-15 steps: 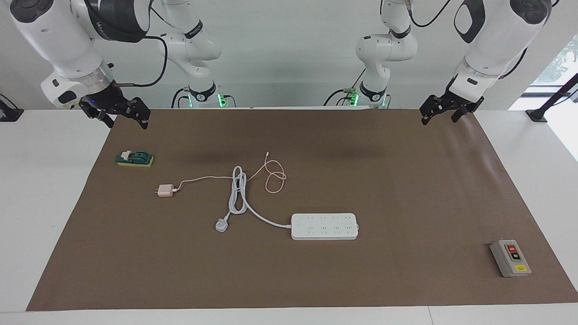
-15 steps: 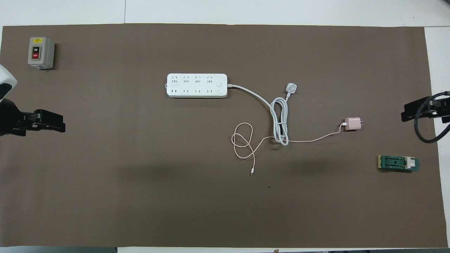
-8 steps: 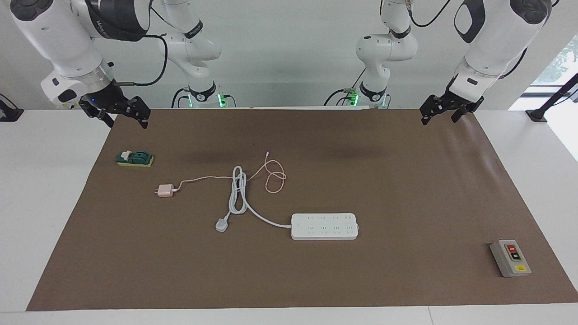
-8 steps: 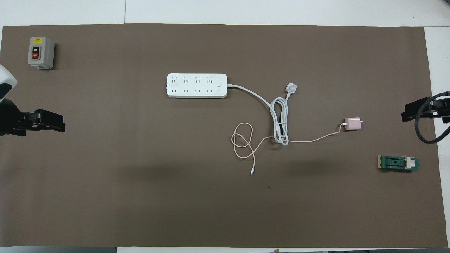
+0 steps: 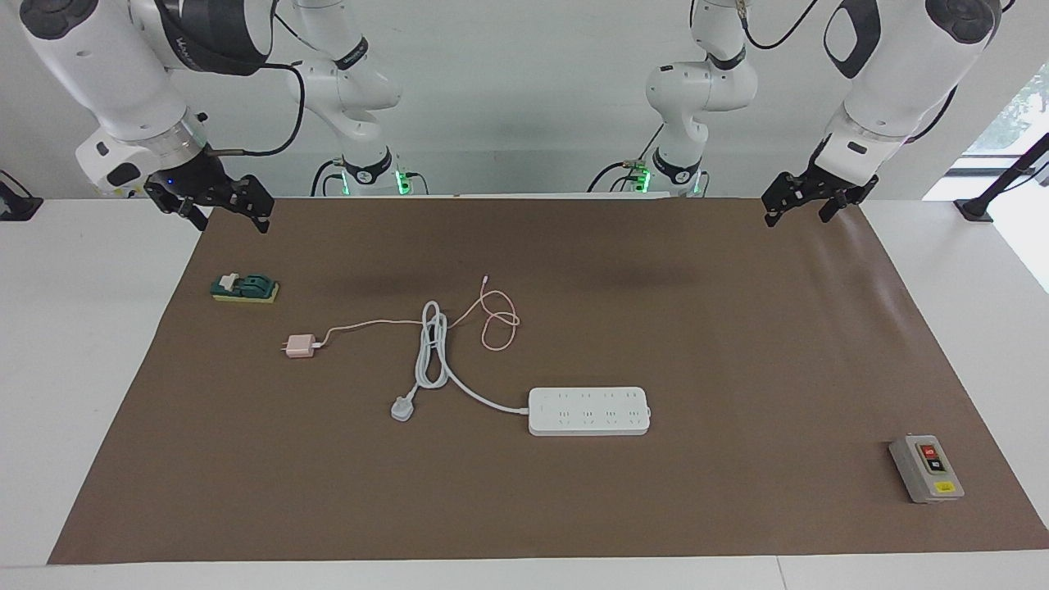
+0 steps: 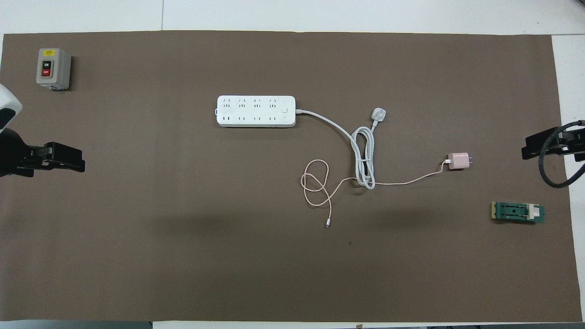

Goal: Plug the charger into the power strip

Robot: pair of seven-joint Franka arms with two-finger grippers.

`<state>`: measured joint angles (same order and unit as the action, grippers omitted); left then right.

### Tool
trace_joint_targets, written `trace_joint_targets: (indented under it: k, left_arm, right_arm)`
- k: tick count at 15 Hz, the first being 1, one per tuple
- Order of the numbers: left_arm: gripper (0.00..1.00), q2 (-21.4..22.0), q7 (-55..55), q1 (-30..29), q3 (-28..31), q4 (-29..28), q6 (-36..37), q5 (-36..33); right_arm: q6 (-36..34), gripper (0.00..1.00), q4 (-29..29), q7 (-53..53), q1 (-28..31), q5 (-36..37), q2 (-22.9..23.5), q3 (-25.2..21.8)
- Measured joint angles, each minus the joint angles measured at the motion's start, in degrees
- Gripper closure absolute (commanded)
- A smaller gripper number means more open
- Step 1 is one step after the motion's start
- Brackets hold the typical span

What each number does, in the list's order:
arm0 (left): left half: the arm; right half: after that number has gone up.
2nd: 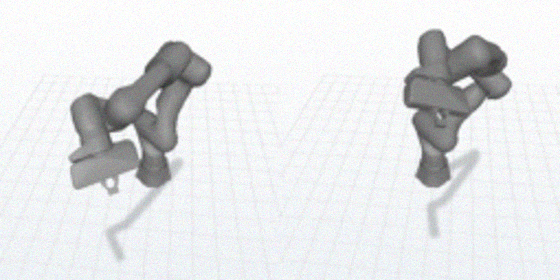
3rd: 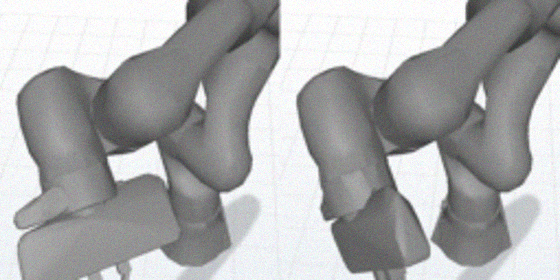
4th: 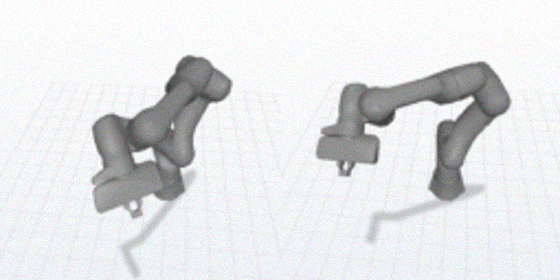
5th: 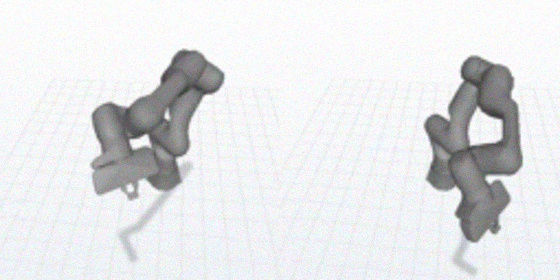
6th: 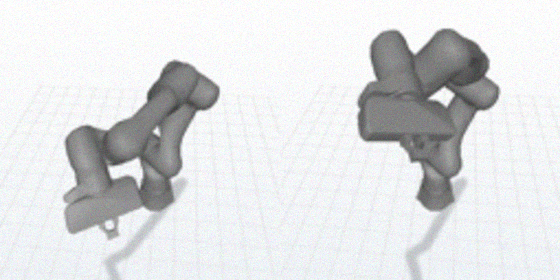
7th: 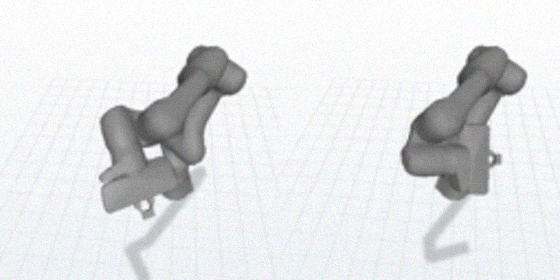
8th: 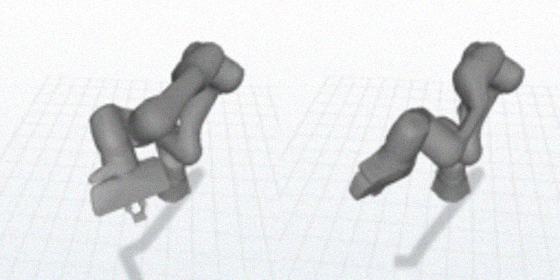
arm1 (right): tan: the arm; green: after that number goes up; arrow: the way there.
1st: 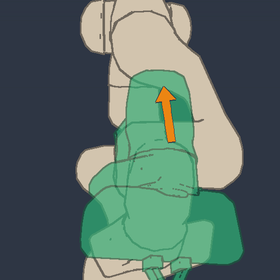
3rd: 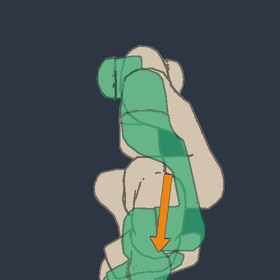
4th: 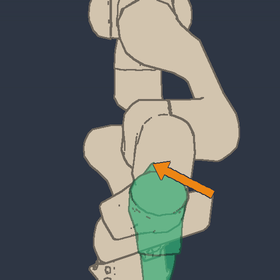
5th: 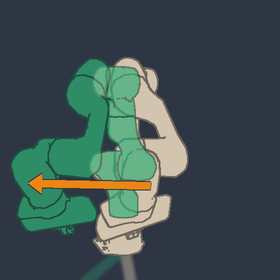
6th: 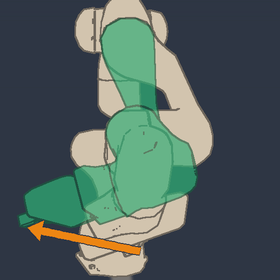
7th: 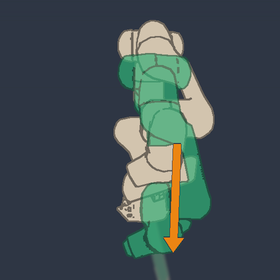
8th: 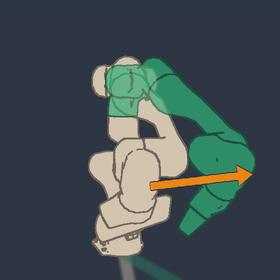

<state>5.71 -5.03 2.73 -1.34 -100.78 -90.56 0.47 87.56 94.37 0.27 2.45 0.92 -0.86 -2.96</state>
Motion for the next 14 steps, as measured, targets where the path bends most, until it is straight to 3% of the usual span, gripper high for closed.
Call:
trace_joint_targets:
  k: [8,14]
  left_arm:
    - [0.00,2.42,2.16,-0.06,0.25,0.21,-0.65,2.17]
    - [0.00,2.23,5.67,-0.64,0.43,-3.50,-4.56,22.69]
  right_arm:
    - [-0.67,0.00,1.08,-8.37,0.00,0.00,-0.41,0.00]
    - [-0.55,0.00,1.63,-28.44,-0.04,-1.19,-0.83,0.63]
